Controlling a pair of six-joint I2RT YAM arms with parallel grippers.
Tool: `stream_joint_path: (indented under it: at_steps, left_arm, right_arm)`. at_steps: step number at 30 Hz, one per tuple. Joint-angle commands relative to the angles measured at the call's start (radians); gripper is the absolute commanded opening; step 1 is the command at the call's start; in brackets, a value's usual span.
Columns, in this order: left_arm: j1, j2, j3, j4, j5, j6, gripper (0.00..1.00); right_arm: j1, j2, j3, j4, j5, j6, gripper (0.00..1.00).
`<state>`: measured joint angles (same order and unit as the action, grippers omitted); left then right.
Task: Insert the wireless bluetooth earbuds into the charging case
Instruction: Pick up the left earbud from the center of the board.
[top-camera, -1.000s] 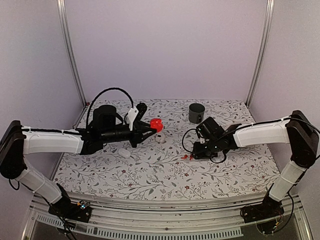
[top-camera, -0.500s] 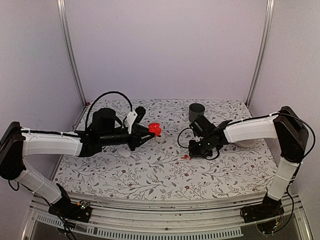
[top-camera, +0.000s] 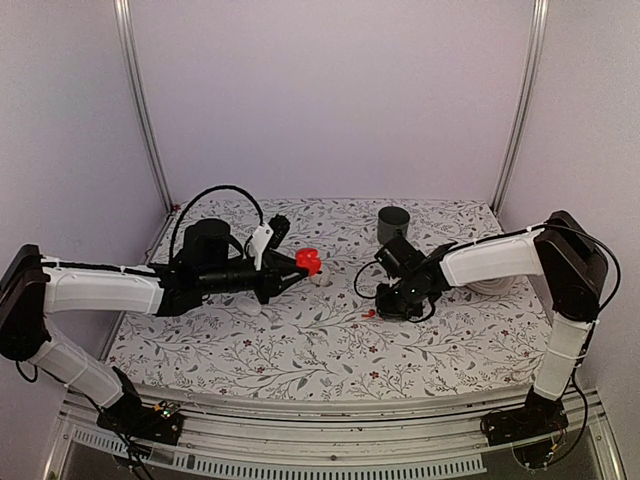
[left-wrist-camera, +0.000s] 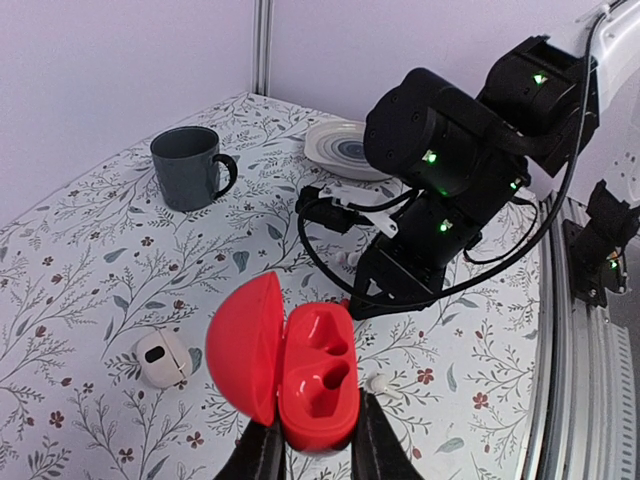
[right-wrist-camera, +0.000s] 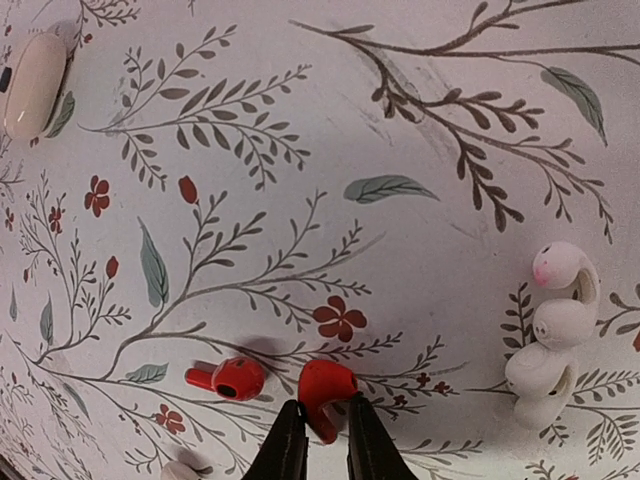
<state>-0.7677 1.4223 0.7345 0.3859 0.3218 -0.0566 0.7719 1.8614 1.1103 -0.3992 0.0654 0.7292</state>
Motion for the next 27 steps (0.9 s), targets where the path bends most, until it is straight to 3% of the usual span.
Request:
stream_joint_path:
  at_steps: [1,27]
  left_arm:
    - [-0.010,-0.014,-0.007,0.029,-0.010,-0.003,0.00]
    - [-0.014,0.030,-0.002,0.061,0.007,-0.034,0.00]
  right_arm:
    - [-0.002,0.027,0.031,-0.006,0.002,0.012,0.15]
    - [0.017,0.063,0.091,-0.109,0.053,-0.095,0.15]
